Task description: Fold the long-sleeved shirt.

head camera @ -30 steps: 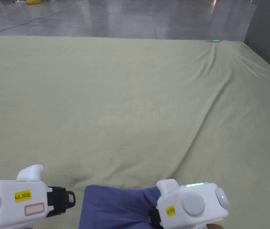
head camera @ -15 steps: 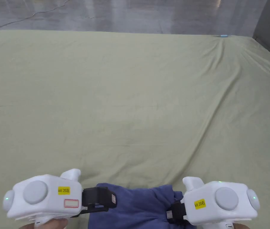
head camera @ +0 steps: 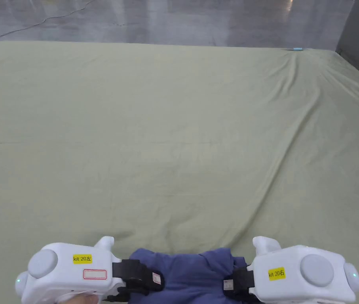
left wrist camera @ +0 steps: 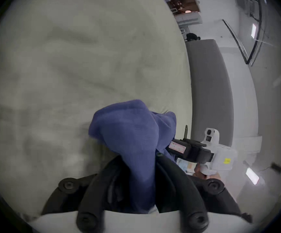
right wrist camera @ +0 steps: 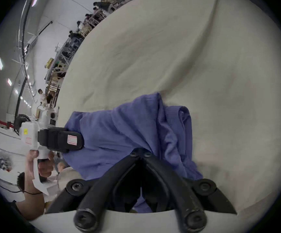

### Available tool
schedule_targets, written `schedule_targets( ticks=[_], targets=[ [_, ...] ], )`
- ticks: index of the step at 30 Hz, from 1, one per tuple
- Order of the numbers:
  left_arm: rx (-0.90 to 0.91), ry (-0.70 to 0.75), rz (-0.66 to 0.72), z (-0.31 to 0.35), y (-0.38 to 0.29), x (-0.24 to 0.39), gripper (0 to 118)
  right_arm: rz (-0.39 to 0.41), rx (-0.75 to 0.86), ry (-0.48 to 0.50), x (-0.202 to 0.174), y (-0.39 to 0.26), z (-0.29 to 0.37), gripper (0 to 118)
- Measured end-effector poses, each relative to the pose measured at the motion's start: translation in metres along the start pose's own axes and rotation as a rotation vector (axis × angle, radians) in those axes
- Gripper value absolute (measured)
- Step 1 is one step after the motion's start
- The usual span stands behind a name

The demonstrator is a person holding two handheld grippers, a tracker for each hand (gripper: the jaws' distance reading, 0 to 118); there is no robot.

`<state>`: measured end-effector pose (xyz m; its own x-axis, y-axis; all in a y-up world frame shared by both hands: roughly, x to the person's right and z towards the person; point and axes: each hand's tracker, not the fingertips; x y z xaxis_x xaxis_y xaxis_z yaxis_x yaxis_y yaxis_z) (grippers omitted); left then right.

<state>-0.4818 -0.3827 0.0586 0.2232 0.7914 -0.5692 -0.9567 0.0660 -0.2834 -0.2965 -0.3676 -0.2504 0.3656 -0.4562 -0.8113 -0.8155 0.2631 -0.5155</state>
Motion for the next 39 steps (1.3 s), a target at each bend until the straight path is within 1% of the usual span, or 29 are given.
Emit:
schedule_targets(
  ticks=[2, 3, 5, 7, 8, 10, 13, 15, 16, 18, 19, 20, 21, 22, 23, 24, 25, 26, 27, 29, 31, 34, 36, 38, 39],
  targets=[
    [0.024, 0.067, -0.095, 0.027, 0.005, 0.009, 9, 0.045, 0.047, -0.081, -0.032, -0.007, 0.009, 0],
    [0.025, 0.048, -0.101, 0.040, 0.008, 0.010, 9, 0.075, 0.067, -0.091, -0.048, -0.009, 0.010, 0],
    [0.028, 0.024, -0.086, 0.067, 0.013, 0.009, 9, 0.069, 0.090, -0.068, -0.082, -0.010, 0.007, 0],
    [0.068, 0.104, -0.130, 0.097, 0.019, 0.009, 9, 0.070, 0.090, -0.043, -0.117, -0.011, -0.002, 0],
    [0.091, 0.152, -0.142, 0.116, 0.022, 0.006, 9, 0.084, 0.093, -0.047, -0.139, -0.012, -0.008, 0],
    [0.114, 0.204, -0.133, 0.147, 0.025, -0.002, 9, 0.143, 0.093, -0.048, -0.178, -0.012, -0.028, 0],
    [0.135, 0.326, -0.101, 0.197, 0.036, -0.030, 9, 0.194, 0.059, 0.049, -0.238, -0.016, -0.053, 0],
    [0.140, 0.448, -0.084, 0.228, 0.045, -0.054, 9, 0.249, 0.048, 0.119, -0.278, -0.023, -0.064, 0],
    [0.142, 0.489, -0.072, 0.240, 0.049, -0.064, 9, 0.268, 0.042, 0.140, -0.292, -0.026, -0.067, 0],
    [0.144, 0.569, -0.028, 0.264, 0.057, -0.090, 9, 0.323, 0.028, 0.216, -0.320, -0.032, -0.070, 0],
    [0.162, 0.608, -0.007, 0.272, 0.059, -0.099, 9, 0.350, 0.002, 0.258, -0.329, -0.034, -0.069, 0],
    [0.173, 0.637, 0.007, 0.279, 0.061, -0.109, 9, 0.359, -0.010, 0.301, -0.336, -0.036, -0.067, 0],
    [0.163, 0.643, 0.011, 0.283, 0.065, -0.121, 9, 0.370, 0.008, 0.307, -0.340, -0.038, -0.063, 0],
    [0.153, 0.629, 0.017, 0.286, 0.068, -0.131, 9, 0.388, 0.027, 0.290, -0.344, -0.039, -0.061, 0],
    [0.137, 0.611, 0.052, 0.285, 0.068, -0.138, 12, 0.412, 0.041, 0.285, -0.348, -0.038, -0.059, 0],
    [0.142, 0.620, 0.088, 0.284, 0.066, -0.142, 35, 0.414, 0.044, 0.286, -0.349, -0.037, -0.057, 0],
    [0.175, 0.676, 0.089, 0.282, 0.063, -0.140, 70, 0.408, 0.043, 0.293, -0.346, -0.036, -0.054, 0],
    [0.182, 0.721, 0.031, 0.276, 0.060, -0.135, 103, 0.401, 0.043, 0.303, -0.344, -0.033, -0.053, 0],
    [0.208, 0.737, -0.020, 0.275, 0.056, -0.128, 118, 0.390, 0.045, 0.306, -0.341, -0.030, -0.051, 0],
    [0.293, 0.756, -0.049, 0.279, 0.051, -0.108, 115, 0.378, 0.062, 0.303, -0.331, -0.023, -0.045, 0],
    [0.321, 0.708, -0.046, 0.287, 0.051, -0.097, 115, 0.352, 0.095, 0.290, -0.320, -0.014, -0.034, 0],
    [0.342, 0.630, -0.108, 0.291, 0.051, -0.062, 115, 0.328, 0.155, 0.273, -0.295, 0.001, -0.002, 0],
    [0.351, 0.599, -0.150, 0.289, 0.049, -0.019, 114, 0.328, 0.239, 0.251, -0.271, 0.015, 0.031, 0],
    [0.450, 0.558, -0.257, 0.301, 0.046, 0.029, 113, 0.328, 0.345, 0.200, -0.246, 0.031, 0.070, 0],
    [0.543, 0.536, -0.341, 0.308, 0.042, 0.060, 107, 0.334, 0.411, 0.150, -0.235, 0.041, 0.095, 0]
  ],
)
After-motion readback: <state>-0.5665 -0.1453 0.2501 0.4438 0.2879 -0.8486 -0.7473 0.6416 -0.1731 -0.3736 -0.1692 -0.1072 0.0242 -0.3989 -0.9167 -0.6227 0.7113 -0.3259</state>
